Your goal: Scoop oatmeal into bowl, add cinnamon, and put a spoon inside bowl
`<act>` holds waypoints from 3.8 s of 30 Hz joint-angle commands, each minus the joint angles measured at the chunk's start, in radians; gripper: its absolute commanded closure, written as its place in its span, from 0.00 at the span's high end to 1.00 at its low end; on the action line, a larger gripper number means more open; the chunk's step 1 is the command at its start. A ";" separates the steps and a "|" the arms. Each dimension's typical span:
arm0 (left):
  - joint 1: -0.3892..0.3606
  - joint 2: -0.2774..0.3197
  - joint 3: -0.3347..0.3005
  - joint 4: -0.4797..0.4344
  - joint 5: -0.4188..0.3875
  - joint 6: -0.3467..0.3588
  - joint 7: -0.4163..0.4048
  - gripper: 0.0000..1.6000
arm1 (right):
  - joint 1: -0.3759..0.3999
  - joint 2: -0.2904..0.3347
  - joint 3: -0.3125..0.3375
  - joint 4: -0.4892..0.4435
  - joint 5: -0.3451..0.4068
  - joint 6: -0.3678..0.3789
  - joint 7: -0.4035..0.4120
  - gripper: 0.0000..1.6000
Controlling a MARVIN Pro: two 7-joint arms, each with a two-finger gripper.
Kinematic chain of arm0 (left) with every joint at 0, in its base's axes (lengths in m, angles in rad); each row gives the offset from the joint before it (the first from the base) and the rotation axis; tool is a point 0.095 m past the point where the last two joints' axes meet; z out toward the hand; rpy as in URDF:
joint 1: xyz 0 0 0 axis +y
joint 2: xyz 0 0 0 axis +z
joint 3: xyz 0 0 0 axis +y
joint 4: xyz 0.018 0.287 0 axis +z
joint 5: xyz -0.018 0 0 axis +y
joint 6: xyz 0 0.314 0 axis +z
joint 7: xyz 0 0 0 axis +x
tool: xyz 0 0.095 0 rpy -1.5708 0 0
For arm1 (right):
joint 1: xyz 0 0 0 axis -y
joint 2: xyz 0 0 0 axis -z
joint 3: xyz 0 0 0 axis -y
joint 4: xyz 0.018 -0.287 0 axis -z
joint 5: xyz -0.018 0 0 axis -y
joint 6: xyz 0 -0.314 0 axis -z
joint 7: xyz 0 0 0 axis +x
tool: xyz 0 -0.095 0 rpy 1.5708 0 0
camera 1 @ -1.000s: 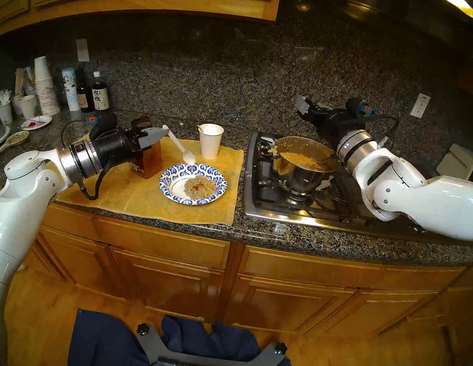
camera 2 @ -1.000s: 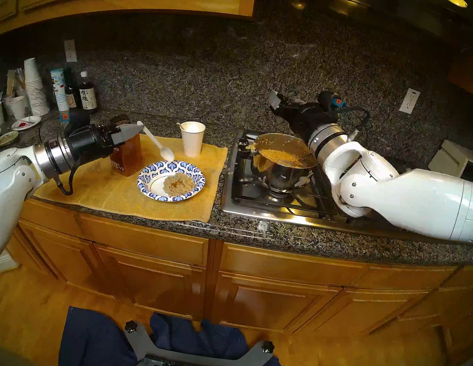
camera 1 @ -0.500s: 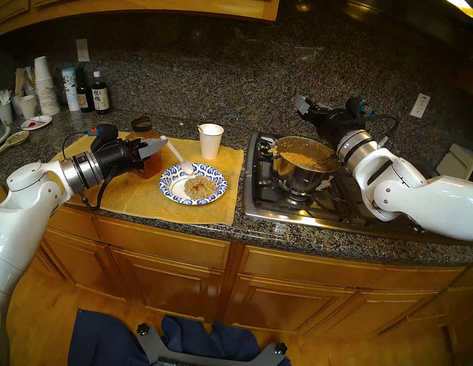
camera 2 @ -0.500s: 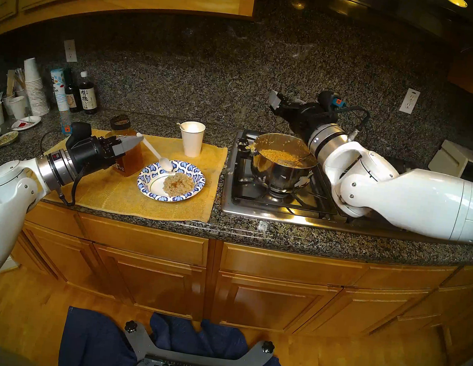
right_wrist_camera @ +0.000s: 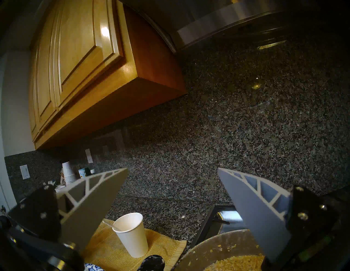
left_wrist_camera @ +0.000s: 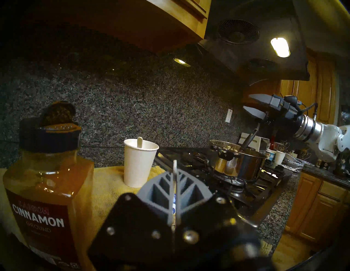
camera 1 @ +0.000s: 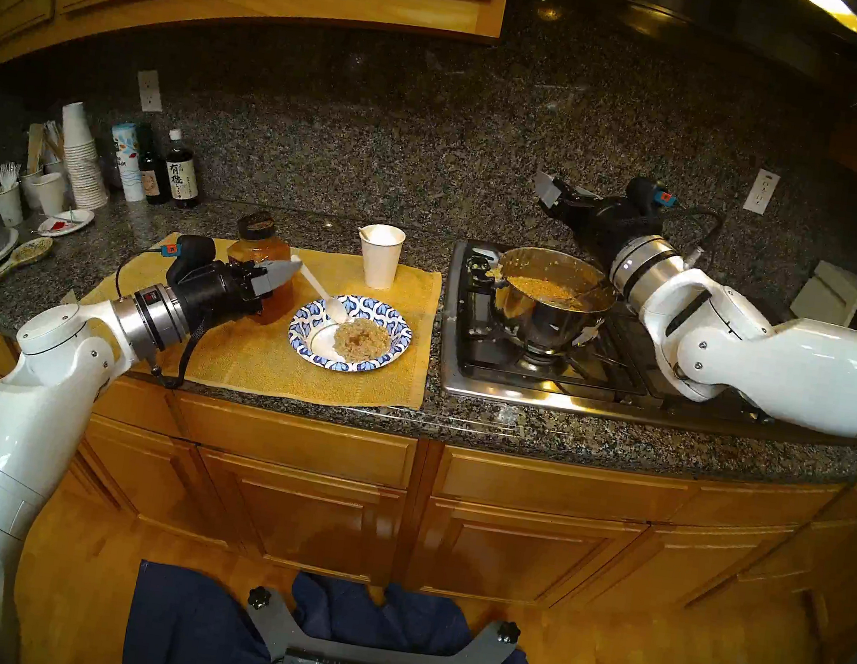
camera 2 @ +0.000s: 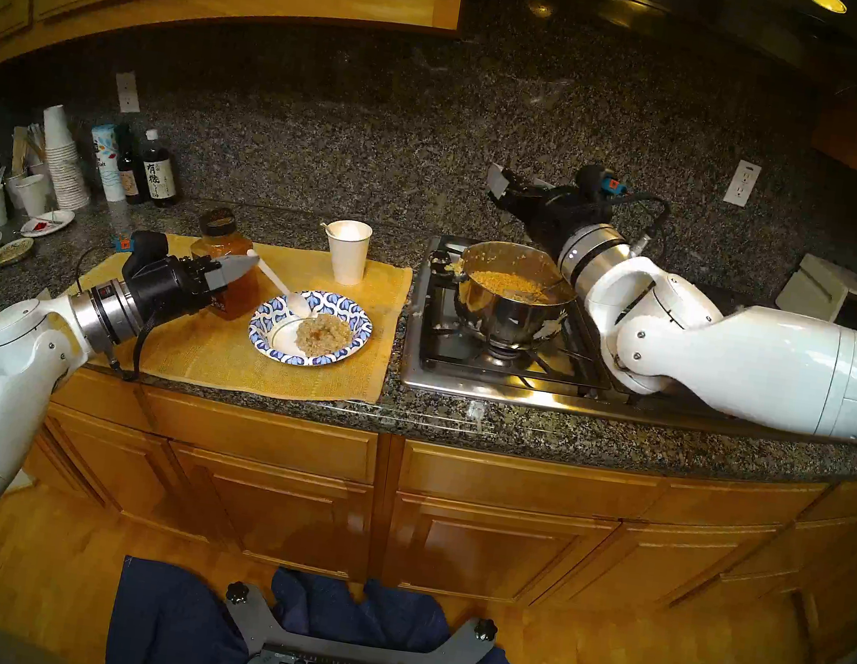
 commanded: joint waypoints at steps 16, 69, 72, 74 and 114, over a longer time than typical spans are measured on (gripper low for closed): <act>-0.041 -0.011 0.010 0.017 -0.034 0.068 0.004 0.00 | 0.035 -0.002 0.033 -0.001 -0.003 -0.014 0.001 1.00; -0.001 0.048 -0.150 -0.131 -0.051 0.099 -0.063 1.00 | 0.034 -0.002 0.032 0.000 -0.003 -0.012 0.002 1.00; -0.029 0.046 -0.158 -0.156 -0.059 0.092 -0.060 1.00 | 0.034 -0.002 0.032 0.000 -0.003 -0.012 0.002 1.00; -0.053 0.046 -0.164 -0.172 -0.067 0.091 -0.054 1.00 | 0.034 -0.002 0.032 0.000 -0.003 -0.012 0.002 1.00; -0.250 0.051 -0.164 -0.048 0.203 -0.261 0.287 1.00 | 0.035 -0.002 0.033 -0.001 -0.003 -0.014 0.001 1.00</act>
